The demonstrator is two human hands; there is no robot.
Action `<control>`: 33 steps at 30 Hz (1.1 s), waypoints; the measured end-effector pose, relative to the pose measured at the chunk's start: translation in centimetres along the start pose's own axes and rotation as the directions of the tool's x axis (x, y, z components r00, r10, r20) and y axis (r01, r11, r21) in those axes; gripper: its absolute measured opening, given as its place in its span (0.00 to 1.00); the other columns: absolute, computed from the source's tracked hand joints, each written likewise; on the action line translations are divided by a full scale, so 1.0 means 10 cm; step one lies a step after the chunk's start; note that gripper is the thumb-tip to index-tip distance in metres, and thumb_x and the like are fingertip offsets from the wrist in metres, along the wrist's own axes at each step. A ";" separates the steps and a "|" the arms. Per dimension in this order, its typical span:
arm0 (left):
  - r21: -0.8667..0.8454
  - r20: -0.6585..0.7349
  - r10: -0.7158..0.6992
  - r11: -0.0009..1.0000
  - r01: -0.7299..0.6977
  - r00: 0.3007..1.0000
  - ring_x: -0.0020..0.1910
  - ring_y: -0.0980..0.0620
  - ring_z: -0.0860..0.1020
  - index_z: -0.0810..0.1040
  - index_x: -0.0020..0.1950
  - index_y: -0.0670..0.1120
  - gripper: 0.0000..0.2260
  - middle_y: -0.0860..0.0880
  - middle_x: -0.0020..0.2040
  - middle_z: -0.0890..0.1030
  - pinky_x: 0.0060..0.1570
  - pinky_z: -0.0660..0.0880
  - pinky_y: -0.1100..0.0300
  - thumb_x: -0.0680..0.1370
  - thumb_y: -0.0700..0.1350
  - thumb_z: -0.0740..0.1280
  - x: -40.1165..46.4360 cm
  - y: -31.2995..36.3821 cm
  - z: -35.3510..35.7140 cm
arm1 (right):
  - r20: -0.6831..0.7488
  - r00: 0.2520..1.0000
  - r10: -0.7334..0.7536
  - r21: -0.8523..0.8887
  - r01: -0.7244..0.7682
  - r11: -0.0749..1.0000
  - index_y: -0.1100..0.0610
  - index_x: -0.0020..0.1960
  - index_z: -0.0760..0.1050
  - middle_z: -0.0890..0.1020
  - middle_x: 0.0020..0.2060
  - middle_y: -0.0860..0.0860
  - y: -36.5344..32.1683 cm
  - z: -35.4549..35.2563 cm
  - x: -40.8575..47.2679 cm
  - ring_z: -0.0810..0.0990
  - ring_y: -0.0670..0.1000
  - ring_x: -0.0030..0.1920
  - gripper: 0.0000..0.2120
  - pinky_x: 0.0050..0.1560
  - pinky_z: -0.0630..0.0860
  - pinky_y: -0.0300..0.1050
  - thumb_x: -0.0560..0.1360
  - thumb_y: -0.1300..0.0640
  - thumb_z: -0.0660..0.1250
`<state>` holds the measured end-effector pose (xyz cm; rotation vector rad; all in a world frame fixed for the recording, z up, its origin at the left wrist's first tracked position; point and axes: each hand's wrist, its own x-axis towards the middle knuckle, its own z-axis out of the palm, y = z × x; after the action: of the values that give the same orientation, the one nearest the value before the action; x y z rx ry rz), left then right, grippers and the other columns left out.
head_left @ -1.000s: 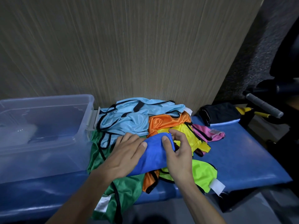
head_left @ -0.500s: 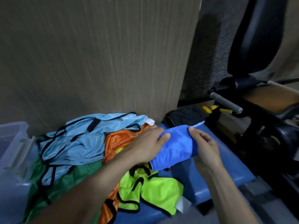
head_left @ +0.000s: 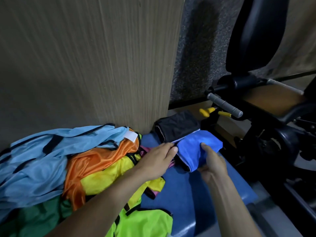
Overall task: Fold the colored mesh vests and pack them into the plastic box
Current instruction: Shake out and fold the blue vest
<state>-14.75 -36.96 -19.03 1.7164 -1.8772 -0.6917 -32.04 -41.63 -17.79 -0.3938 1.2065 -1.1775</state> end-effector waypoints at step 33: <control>0.613 0.024 0.181 0.775 -0.158 0.983 0.77 0.47 0.64 0.65 0.80 0.48 0.29 0.48 0.80 0.65 0.72 0.67 0.48 0.83 0.56 0.42 0.13 0.08 0.36 | 0.491 0.785 -0.377 -0.871 0.437 -0.225 0.44 0.82 0.55 0.51 0.83 0.46 0.15 -0.03 0.40 0.44 0.57 0.82 0.25 0.80 0.43 0.59 0.85 0.51 0.50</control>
<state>-17.88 -38.06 -21.14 1.8609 -2.3627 0.0527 -32.03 -44.31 -21.06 -2.1985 1.8332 -0.4471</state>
